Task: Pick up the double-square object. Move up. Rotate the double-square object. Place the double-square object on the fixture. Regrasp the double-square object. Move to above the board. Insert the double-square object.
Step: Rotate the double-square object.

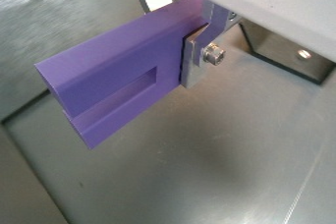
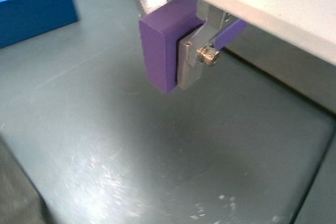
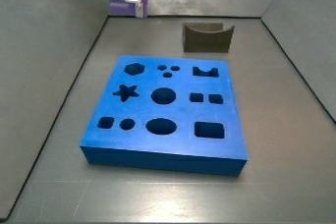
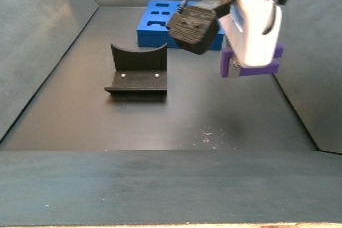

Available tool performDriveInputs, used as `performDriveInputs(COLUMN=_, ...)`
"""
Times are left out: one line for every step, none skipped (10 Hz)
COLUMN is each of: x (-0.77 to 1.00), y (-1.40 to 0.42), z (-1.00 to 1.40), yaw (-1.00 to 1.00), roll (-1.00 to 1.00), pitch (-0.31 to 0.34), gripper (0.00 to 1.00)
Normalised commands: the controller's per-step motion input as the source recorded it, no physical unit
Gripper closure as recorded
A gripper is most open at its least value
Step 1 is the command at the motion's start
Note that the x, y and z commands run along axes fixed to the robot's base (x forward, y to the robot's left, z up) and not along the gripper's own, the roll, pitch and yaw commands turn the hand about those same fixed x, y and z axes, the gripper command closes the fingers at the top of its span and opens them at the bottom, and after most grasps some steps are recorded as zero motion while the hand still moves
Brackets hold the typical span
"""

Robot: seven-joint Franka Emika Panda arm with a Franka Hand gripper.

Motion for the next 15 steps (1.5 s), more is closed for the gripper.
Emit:
performDriveInputs(x=-0.01, y=0.01, z=0.00, yaw=-1.00, roll=-0.01, pitch=-0.002, gripper=1.00)
performDriveInputs(x=-0.01, y=0.01, z=0.00, yaw=-1.00, roll=-0.01, pitch=-0.002, gripper=1.00)
performDriveInputs(x=-0.01, y=0.01, z=0.00, yaw=-1.00, roll=-0.02, pitch=-0.002, gripper=1.00)
performDriveInputs(x=-0.01, y=0.01, z=0.00, yaw=-1.00, roll=-0.02, pitch=-0.002, gripper=1.00)
performDriveInputs(x=-0.01, y=0.01, z=0.00, yaw=-1.00, roll=-0.02, pitch=-0.003, gripper=1.00)
performDriveInputs(x=-0.01, y=0.01, z=0.00, yaw=-1.00, roll=-0.02, pitch=-0.003, gripper=1.00)
performDriveInputs(x=-0.01, y=0.01, z=0.00, yaw=-1.00, roll=-0.02, pitch=-0.003, gripper=1.00)
performDriveInputs(x=-0.01, y=0.01, z=0.00, yaw=-1.00, roll=-0.02, pitch=-0.003, gripper=1.00)
performDriveInputs(x=-0.01, y=0.01, z=0.00, yaw=-1.00, roll=-0.02, pitch=-0.003, gripper=1.00)
performDriveInputs(x=-0.01, y=0.01, z=0.00, yaw=-1.00, roll=-0.03, pitch=-0.003, gripper=1.00)
performDriveInputs(x=-0.01, y=0.01, z=0.00, yaw=-1.00, roll=-0.03, pitch=-0.003, gripper=1.00)
performDriveInputs(x=-0.01, y=0.01, z=0.00, yaw=-1.00, roll=-0.03, pitch=-0.003, gripper=1.00)
performDriveInputs(x=-0.01, y=0.01, z=0.00, yaw=-1.00, roll=-0.04, pitch=-0.004, gripper=1.00)
performDriveInputs(x=-0.01, y=0.01, z=0.00, yaw=-1.00, roll=-0.04, pitch=-0.004, gripper=1.00)
performDriveInputs(x=-0.01, y=0.01, z=0.00, yaw=-1.00, roll=-0.04, pitch=-0.004, gripper=1.00)
